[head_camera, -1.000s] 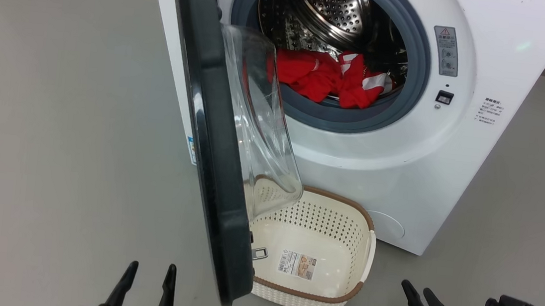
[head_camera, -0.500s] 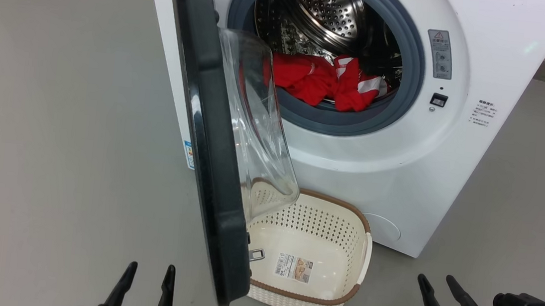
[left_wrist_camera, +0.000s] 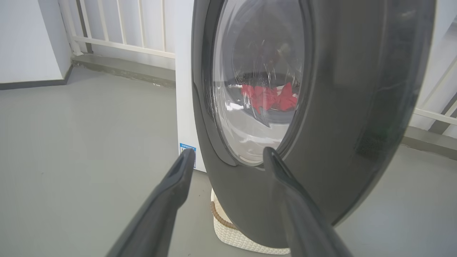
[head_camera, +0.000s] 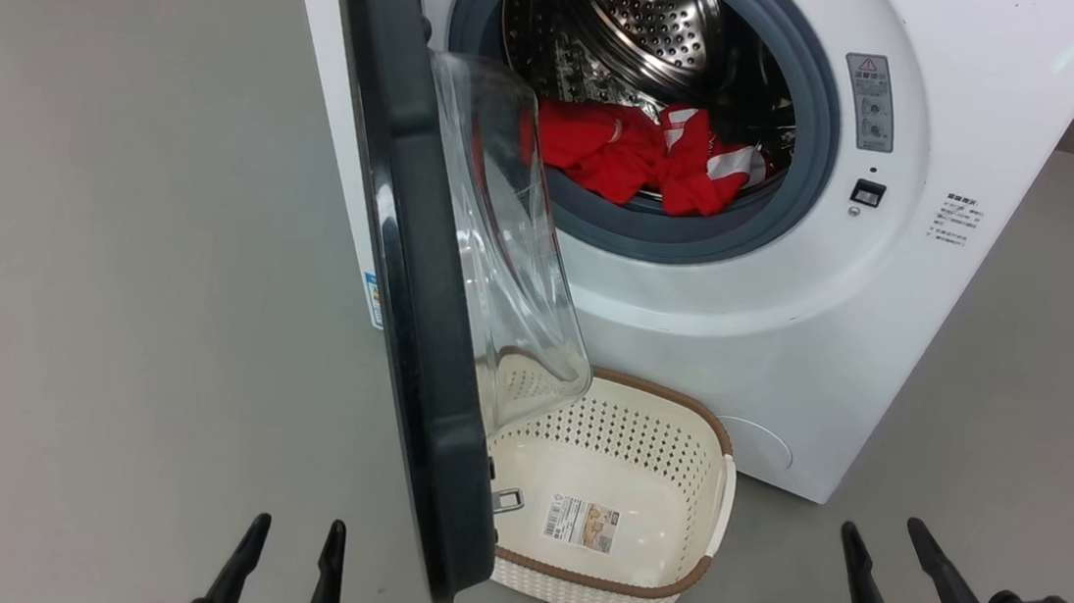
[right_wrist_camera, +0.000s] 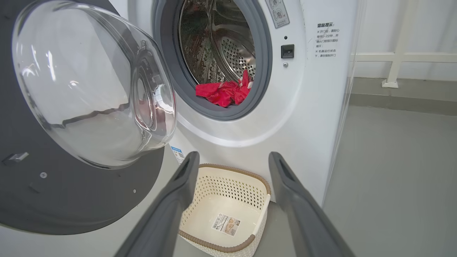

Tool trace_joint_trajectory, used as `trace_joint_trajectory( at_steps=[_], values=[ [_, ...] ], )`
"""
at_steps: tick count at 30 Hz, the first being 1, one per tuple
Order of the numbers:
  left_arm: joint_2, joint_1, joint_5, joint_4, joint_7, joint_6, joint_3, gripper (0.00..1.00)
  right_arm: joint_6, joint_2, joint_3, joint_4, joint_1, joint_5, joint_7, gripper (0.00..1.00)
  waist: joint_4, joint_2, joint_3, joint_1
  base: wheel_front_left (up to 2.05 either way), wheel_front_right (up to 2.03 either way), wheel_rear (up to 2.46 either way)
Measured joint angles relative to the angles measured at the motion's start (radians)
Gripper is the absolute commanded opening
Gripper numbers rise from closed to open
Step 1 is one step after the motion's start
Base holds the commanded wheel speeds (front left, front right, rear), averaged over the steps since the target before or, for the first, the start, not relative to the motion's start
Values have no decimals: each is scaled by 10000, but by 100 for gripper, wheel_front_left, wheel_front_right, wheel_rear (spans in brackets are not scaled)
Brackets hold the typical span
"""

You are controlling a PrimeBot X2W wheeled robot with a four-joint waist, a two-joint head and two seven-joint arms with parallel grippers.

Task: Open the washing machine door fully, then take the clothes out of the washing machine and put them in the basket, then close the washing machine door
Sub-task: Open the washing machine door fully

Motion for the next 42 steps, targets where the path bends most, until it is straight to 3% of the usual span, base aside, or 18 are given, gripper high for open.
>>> trace_joint_trajectory(
  at_steps=[18,19,20,26,32,37,42],
  values=[
    [2,-1,0,-81,0,13,2,100,0,309,-316,-17,275,-284,2,100,20,0,49,0,0,0,0],
    [2,-4,2,-94,0,15,2,11,0,311,-318,-15,275,-284,2,100,15,0,44,0,0,0,0],
    [2,-4,2,-96,0,17,8,0,0,311,-318,-15,275,-284,2,100,12,0,45,0,0,0,0],
    [0,-142,-107,-1051,0,209,410,0,0,311,-311,-13,271,-284,2,100,-7,0,112,0,0,0,0],
    [-2,-1193,67,-3622,-35,456,466,0,0,297,-316,-46,235,-284,2,100,-55,0,235,0,0,0,0],
    [-2,-1703,368,-5156,-81,460,-619,0,0,290,-311,-79,230,-295,0,100,-136,0,262,0,0,0,0],
    [0,-1718,433,-4823,-84,257,-2268,0,0,291,-299,-121,217,-295,0,100,-235,0,274,0,0,0,0]
  ],
)
